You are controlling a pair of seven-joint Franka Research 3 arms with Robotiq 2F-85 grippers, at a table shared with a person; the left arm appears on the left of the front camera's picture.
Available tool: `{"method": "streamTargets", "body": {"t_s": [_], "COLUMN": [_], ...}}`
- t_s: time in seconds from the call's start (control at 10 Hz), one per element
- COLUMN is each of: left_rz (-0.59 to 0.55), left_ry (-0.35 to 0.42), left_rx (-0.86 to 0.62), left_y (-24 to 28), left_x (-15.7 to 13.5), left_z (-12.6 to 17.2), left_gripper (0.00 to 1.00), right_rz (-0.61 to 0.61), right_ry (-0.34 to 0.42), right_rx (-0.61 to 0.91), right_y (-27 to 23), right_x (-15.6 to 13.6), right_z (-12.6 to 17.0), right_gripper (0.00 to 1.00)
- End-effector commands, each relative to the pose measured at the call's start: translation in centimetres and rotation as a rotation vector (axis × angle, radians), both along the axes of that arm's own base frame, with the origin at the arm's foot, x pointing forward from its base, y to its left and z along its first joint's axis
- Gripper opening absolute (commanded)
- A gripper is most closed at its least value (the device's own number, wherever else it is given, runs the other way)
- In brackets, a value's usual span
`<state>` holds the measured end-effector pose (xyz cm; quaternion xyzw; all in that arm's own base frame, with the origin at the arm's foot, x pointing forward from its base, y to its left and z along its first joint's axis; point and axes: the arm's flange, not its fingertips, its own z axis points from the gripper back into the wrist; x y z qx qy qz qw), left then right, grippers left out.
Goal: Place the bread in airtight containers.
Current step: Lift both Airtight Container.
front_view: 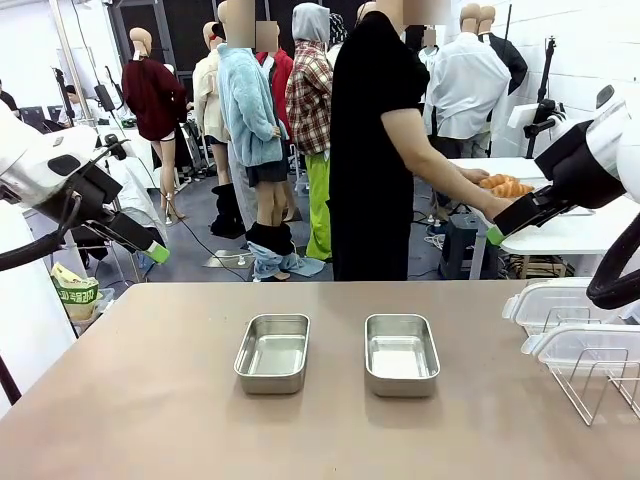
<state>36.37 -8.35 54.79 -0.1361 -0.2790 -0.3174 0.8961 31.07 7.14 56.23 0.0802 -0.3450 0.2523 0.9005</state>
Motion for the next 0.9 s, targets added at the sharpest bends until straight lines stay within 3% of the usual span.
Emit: {"method": "streamTargets", "body": {"t_s": [0.0,0.8], "left_rz": [-0.004,-0.004], "left_ry": [-0.006,-0.006], "left_rx": [0.009,0.009], "left_y": [0.16,0.16], "left_x": [0.0,0.0], "left_z": [0.12,0.12], "left_gripper": [1.0,1.0], "right_rz": [0.006,0.006], "right_ry": [0.002,0.002], "right_rx": [0.003,0.003], "right_y": [0.02,0.02], "right_x": [-0.01,-0.01], "right_z": [-0.03,-0.03], "right_gripper": [1.0,1.0]}}
